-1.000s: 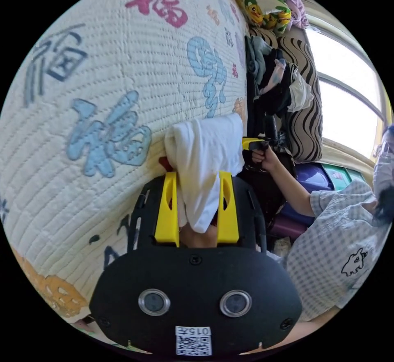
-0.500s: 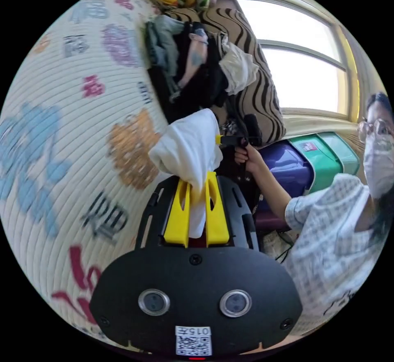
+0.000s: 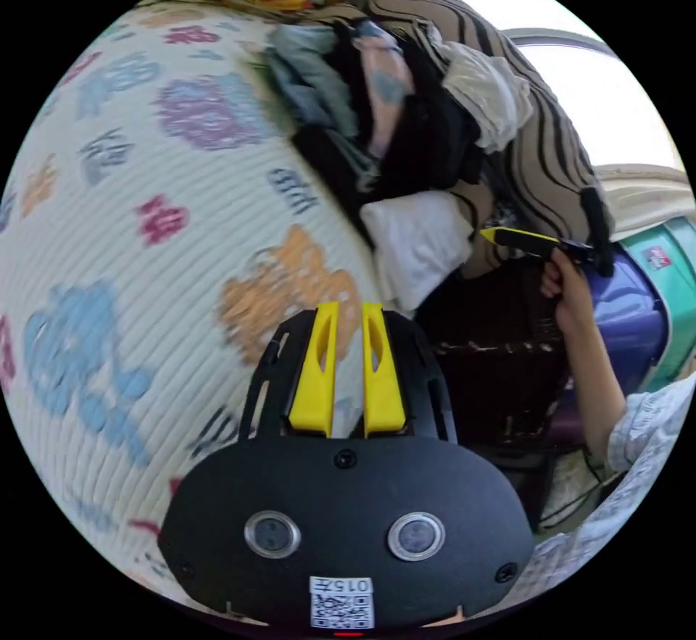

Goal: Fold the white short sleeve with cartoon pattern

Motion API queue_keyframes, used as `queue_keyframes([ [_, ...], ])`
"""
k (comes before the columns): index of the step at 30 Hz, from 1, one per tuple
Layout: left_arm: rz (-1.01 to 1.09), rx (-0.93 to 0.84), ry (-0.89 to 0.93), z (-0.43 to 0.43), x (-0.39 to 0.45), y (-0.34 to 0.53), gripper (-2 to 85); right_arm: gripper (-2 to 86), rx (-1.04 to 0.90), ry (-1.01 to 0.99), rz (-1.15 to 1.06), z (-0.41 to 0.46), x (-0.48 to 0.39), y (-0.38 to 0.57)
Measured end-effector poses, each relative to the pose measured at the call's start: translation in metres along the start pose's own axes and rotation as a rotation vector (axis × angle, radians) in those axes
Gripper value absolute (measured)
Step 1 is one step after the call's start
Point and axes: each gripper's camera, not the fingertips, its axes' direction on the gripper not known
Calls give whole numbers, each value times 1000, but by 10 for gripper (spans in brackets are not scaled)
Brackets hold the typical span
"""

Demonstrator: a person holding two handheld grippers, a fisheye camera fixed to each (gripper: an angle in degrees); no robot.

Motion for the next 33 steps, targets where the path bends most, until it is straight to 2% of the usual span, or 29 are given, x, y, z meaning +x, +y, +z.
queue_keyframes([
  [7, -322, -93, -486, -55, -63, 92, 61, 22, -45, -237, -333, 65, -255, 29],
  [11, -461, -146, -726, -59, -77, 104, 60, -6, -205, -328, -259, 105, -344, 19],
  [13, -606, -208, -900, -51, -88, 99, 42, -8, -234, -329, -236, 114, -368, 16],
  [15, -683, -228, -882, -42, -97, 94, 34, -9, -245, -248, -192, 121, -385, 12],
  [20, -774, -156, -656, -28, -105, 80, 33, -10, -265, -81, -148, 131, -420, 5],
  [24, -793, -98, -596, -31, -102, 73, 24, -10, -294, -59, -133, 141, -429, -1],
  [33, -810, -227, -549, -35, -113, 46, 12, -10, -388, -164, -128, 169, -424, -20],
])
